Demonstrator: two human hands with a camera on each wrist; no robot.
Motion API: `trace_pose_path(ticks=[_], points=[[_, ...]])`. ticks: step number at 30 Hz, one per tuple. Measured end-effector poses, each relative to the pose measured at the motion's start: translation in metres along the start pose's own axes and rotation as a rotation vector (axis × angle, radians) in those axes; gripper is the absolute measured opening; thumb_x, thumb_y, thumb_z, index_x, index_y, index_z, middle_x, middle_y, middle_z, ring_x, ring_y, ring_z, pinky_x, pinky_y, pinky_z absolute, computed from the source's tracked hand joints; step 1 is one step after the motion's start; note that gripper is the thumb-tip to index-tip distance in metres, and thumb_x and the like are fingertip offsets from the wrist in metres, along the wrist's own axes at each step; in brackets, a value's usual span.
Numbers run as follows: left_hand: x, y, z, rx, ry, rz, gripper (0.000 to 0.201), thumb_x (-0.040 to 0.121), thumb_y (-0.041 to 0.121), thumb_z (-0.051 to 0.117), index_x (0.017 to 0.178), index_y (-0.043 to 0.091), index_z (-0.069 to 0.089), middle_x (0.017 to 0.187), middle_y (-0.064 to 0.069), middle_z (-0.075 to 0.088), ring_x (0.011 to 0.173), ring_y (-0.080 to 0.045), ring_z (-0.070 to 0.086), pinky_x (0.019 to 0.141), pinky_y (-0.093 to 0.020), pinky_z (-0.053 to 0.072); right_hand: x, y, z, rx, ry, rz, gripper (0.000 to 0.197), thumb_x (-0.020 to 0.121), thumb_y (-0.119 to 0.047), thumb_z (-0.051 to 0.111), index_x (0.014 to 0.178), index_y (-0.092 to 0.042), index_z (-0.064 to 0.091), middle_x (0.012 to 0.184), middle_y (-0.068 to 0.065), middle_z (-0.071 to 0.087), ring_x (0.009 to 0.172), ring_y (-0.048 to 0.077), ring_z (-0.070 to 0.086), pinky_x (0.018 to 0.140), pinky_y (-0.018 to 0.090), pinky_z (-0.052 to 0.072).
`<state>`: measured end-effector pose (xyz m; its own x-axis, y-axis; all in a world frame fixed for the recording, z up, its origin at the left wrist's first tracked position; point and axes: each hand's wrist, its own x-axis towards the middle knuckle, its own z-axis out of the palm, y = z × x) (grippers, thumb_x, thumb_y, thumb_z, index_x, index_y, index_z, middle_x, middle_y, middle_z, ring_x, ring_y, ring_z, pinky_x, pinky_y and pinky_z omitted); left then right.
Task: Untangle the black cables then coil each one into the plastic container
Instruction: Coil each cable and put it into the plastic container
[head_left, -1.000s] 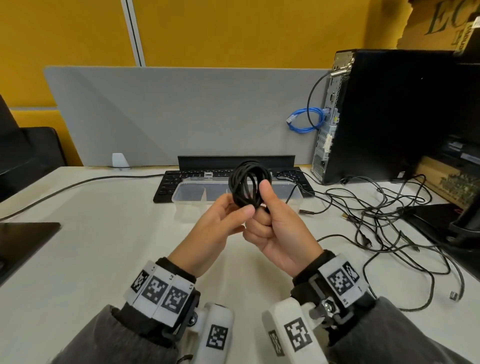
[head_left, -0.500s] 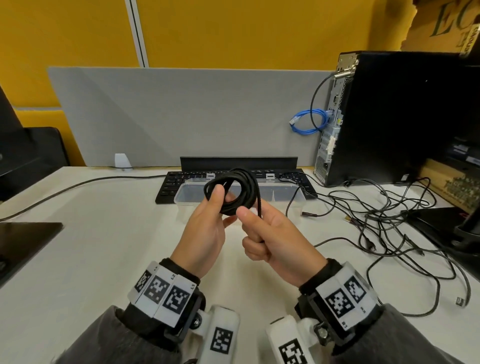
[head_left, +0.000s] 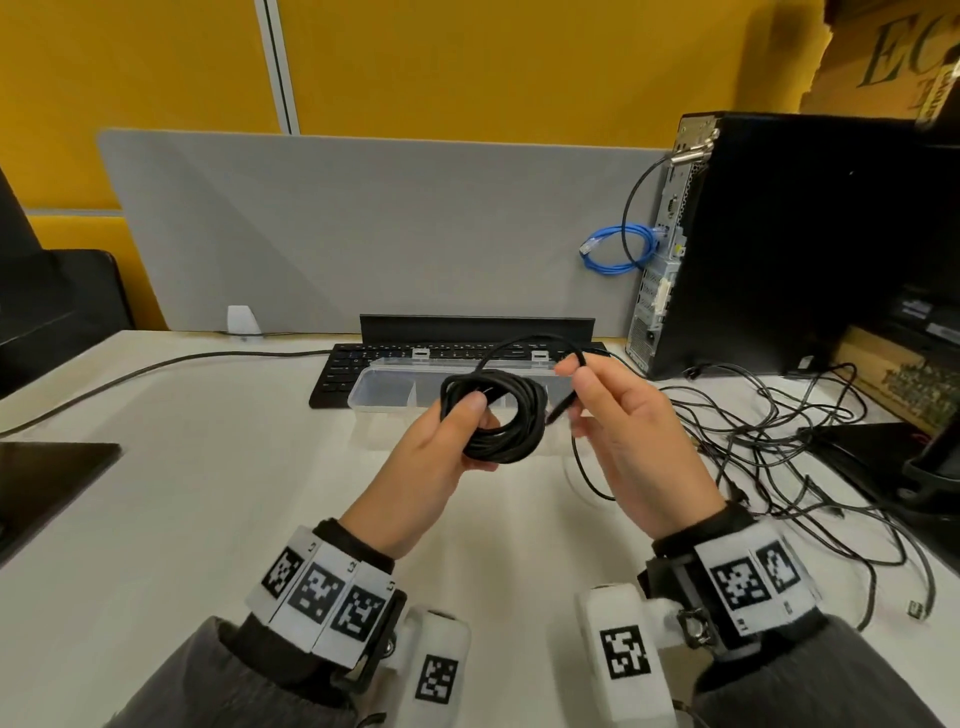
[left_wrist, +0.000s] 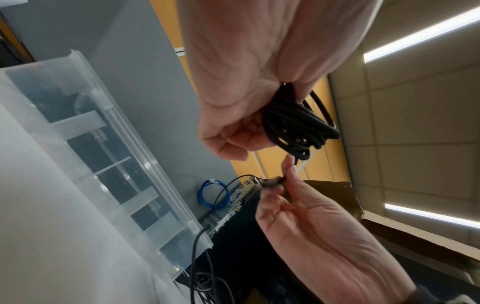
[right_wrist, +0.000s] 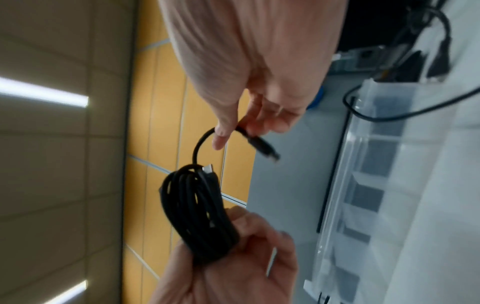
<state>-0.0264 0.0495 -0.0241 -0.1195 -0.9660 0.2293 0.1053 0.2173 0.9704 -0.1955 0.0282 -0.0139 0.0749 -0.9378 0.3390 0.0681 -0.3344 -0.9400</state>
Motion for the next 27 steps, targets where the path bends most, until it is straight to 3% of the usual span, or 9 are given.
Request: trace_pose_path(ticks=[2, 5, 8, 12, 15, 17, 20, 23, 27], points=[[-0.001, 0.001, 0.004, -0.023, -0.027, -0.007, 0.022, 0.080, 0.038, 0.045, 0.075, 0.018, 0.053, 0.074, 0.003, 0.051, 0.076, -0.011, 0.053, 0.067, -0.027, 0.047, 0.001, 0.002, 0.003, 0.262, -0.020, 0.118, 0.018, 0.093, -0.013, 0.048, 0.101, -0.010, 0.064, 0.074, -0.001, 0.061, 0.065, 0.006, 0.057, 0.064, 0.019, 0.050], [-0.002, 0.000, 0.005, -0.058, -0.049, -0.031, 0.023, 0.087, 0.036, 0.053, 0.094, 0.015, 0.058, 0.087, -0.007, 0.051, 0.081, -0.014, 0.054, 0.065, -0.027, 0.050, 0.002, 0.005, 0.010, 0.555, -0.031, 0.272, 0.019, 0.083, -0.012, 0.056, 0.098, -0.005, 0.063, 0.082, 0.007, 0.067, 0.071, 0.011, 0.064, 0.070, 0.020, 0.057], [-0.002, 0.000, 0.005, -0.088, -0.063, -0.050, 0.037, 0.089, 0.032, 0.039, 0.114, 0.012, 0.057, 0.102, -0.015, 0.056, 0.084, -0.013, 0.058, 0.064, -0.027, 0.050, -0.001, 0.009, 0.019, 0.720, -0.087, 0.389, 0.021, 0.082, -0.006, 0.054, 0.100, 0.001, 0.061, 0.090, 0.014, 0.070, 0.079, 0.018, 0.069, 0.072, 0.026, 0.058], [-0.002, 0.003, 0.004, -0.093, -0.062, -0.059, 0.050, 0.084, 0.043, 0.034, 0.116, 0.013, 0.057, 0.110, -0.021, 0.057, 0.091, -0.023, 0.055, 0.064, -0.027, 0.049, -0.006, 0.010, 0.023, 0.859, -0.156, 0.532, 0.017, 0.080, -0.004, 0.057, 0.089, -0.003, 0.071, 0.096, 0.017, 0.069, 0.082, 0.024, 0.069, 0.078, 0.032, 0.057], [-0.004, 0.003, 0.005, -0.086, -0.061, -0.070, 0.049, 0.083, 0.047, 0.032, 0.110, 0.017, 0.061, 0.108, -0.023, 0.056, 0.089, -0.028, 0.047, 0.068, -0.031, 0.045, -0.010, 0.007, 0.026, 0.816, -0.186, 0.554, 0.026, 0.069, -0.005, 0.065, 0.094, -0.004, 0.065, 0.091, 0.016, 0.068, 0.074, 0.023, 0.067, 0.063, 0.030, 0.058], [-0.003, 0.004, 0.005, -0.049, -0.058, -0.089, 0.047, 0.087, 0.046, 0.032, 0.108, 0.016, 0.061, 0.104, -0.022, 0.056, 0.086, -0.026, 0.048, 0.072, -0.035, 0.043, -0.012, 0.005, 0.029, 0.751, -0.203, 0.555, 0.033, 0.069, -0.007, 0.064, 0.101, -0.007, 0.057, 0.087, 0.013, 0.064, 0.070, 0.020, 0.062, 0.056, 0.027, 0.053], [0.000, 0.003, 0.004, 0.029, -0.030, -0.122, 0.043, 0.098, 0.034, 0.033, 0.111, 0.002, 0.058, 0.085, -0.012, 0.049, 0.059, -0.011, 0.047, 0.061, -0.026, 0.043, -0.010, 0.003, 0.025, 0.686, -0.206, 0.484, 0.039, 0.075, -0.012, 0.061, 0.111, -0.017, 0.047, 0.090, 0.007, 0.062, 0.078, 0.016, 0.060, 0.069, 0.027, 0.050], [0.000, 0.002, 0.004, 0.136, 0.010, -0.123, 0.029, 0.100, 0.027, 0.035, 0.094, 0.017, 0.062, 0.075, -0.001, 0.051, 0.050, -0.006, 0.041, 0.060, -0.027, 0.041, -0.010, -0.004, 0.021, 0.618, -0.267, 0.371, 0.029, 0.085, -0.021, 0.059, 0.109, -0.018, 0.043, 0.092, 0.009, 0.067, 0.087, 0.022, 0.064, 0.086, 0.037, 0.049], [-0.002, 0.001, 0.006, 0.197, -0.003, -0.132, 0.028, 0.100, 0.029, 0.032, 0.093, 0.022, 0.057, 0.076, -0.005, 0.049, 0.051, -0.008, 0.039, 0.062, -0.028, 0.042, -0.017, -0.009, 0.024, 0.362, -0.350, 0.229, 0.053, 0.077, -0.005, 0.069, 0.119, -0.026, 0.045, 0.082, 0.003, 0.068, 0.080, 0.024, 0.065, 0.082, 0.040, 0.053]])
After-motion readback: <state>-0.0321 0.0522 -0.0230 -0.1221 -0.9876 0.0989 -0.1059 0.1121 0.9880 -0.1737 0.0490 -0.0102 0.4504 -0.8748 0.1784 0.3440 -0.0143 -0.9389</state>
